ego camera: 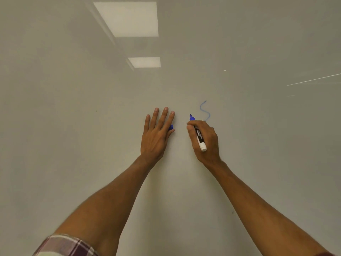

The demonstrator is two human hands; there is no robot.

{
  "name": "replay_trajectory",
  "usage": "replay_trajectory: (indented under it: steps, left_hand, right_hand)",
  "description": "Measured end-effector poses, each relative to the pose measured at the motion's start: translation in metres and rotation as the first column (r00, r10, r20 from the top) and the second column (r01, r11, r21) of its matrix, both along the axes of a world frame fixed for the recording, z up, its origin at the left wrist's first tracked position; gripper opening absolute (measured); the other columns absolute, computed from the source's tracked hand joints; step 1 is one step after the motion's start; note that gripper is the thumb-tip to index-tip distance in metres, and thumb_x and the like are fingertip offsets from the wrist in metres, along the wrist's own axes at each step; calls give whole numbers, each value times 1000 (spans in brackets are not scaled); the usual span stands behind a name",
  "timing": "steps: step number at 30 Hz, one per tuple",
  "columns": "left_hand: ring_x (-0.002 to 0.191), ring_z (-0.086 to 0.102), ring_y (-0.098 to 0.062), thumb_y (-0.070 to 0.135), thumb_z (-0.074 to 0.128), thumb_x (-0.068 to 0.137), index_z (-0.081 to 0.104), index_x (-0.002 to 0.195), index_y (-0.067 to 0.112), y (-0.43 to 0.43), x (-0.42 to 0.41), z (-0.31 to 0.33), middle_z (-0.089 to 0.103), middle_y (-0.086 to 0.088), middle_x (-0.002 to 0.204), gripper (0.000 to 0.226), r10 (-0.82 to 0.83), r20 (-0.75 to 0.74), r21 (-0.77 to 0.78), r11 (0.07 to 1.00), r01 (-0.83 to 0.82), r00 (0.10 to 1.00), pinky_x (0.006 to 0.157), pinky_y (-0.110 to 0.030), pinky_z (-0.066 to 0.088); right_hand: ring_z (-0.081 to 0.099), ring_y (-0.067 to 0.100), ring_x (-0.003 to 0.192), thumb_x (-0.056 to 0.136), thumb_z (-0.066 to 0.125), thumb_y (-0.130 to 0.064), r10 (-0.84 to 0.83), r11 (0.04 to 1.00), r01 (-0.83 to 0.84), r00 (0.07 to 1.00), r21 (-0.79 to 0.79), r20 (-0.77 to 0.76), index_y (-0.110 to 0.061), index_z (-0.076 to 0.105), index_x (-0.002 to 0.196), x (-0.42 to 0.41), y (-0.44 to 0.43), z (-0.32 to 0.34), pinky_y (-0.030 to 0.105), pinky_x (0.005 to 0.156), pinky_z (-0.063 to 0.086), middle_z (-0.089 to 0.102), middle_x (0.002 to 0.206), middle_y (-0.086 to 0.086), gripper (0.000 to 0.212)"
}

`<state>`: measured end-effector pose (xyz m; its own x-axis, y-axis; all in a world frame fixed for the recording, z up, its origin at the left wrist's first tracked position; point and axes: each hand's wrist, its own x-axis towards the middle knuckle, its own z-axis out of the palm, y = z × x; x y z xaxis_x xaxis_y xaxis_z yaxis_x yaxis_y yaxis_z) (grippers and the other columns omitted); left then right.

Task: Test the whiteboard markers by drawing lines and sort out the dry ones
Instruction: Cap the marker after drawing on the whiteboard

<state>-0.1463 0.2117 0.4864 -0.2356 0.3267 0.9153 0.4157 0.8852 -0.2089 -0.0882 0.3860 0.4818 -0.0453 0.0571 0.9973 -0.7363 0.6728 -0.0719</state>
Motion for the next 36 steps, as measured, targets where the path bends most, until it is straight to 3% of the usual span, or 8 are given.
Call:
replay_trajectory:
  steps: [3, 7, 12, 17, 23, 28, 32, 36]
  left_hand:
    - [150, 6, -29, 39, 23, 106, 18, 155, 21, 0, -8, -4, 14, -5, 162, 52, 19, -42, -12, 1000, -19, 999, 122, -48, 8]
    - [150, 9, -29, 39, 23, 106, 23, 154, 18, -1, -14, -5, 16, -6, 162, 53, 42, -96, -18, 999, -44, 995, 121, -48, 10]
    - [150, 11, -29, 40, 19, 107, 27, 153, 16, 1, -15, -2, 20, -7, 161, 53, 44, -125, -20, 999, -47, 991, 122, -47, 9]
    - [150, 11, -30, 39, 26, 106, 25, 154, 16, 1, -19, -4, 18, -7, 161, 53, 43, -156, -23, 999, -47, 987, 122, -47, 9]
    - [149, 14, -31, 38, 28, 106, 27, 153, 15, 1, -20, -5, 22, -8, 160, 52, 31, -172, -6, 999, -33, 985, 121, -49, 13]
    - [149, 14, -31, 37, 29, 106, 29, 153, 15, 2, -22, -4, 22, -8, 160, 52, 36, -172, -9, 999, -38, 984, 121, -50, 14]
    - [148, 17, -34, 34, 34, 106, 32, 151, 13, 4, -22, -4, 25, -10, 159, 51, 27, -182, -10, 1000, -29, 983, 120, -51, 15]
    - [147, 18, -35, 33, 33, 105, 33, 151, 12, 4, -18, -4, 26, -11, 158, 50, 31, -159, -18, 999, -34, 987, 120, -52, 14]
  right_hand:
    - [59, 17, 66, 92, 47, -41, 70, 986, -58, 995, -158, 67, -14, 52, 118, -9, 2, 9, 31, 62, 51, 63, 82, -1, 37]
    - [59, 21, 65, 91, 45, -46, 83, 975, -69, 995, -210, 57, -12, 51, 115, -19, 7, 22, 38, 58, 53, 62, 85, 4, 42]
    - [56, 21, 60, 93, 47, -40, 29, 984, -21, 998, -177, 46, -8, 54, 110, -27, 10, 32, 41, 58, 53, 60, 77, 2, 37]
    - [52, 17, 55, 92, 48, -34, -74, 997, 74, 997, 8, 4, -6, 58, 106, -30, 8, 17, 34, 53, 51, 58, 73, 5, 33]
    - [47, 14, 52, 89, 49, -25, -93, 983, 91, 996, -157, -5, -4, 60, 96, -28, 10, -11, 23, 55, 41, 57, 66, 3, 25]
    - [43, 12, 51, 89, 52, -23, -173, 983, 175, 985, 64, -25, -5, 62, 95, -26, 11, -34, 29, 48, 44, 53, 62, 2, 22]
    - [45, 17, 50, 87, 50, -23, -151, 980, 157, 987, -122, 61, -7, 60, 92, -22, 18, -50, 25, 50, 42, 55, 63, 2, 19]
    - [44, 15, 48, 87, 48, -27, -124, 973, 149, 982, -174, 145, -7, 58, 90, -18, 9, -66, 22, 49, 40, 54, 60, 1, 22]
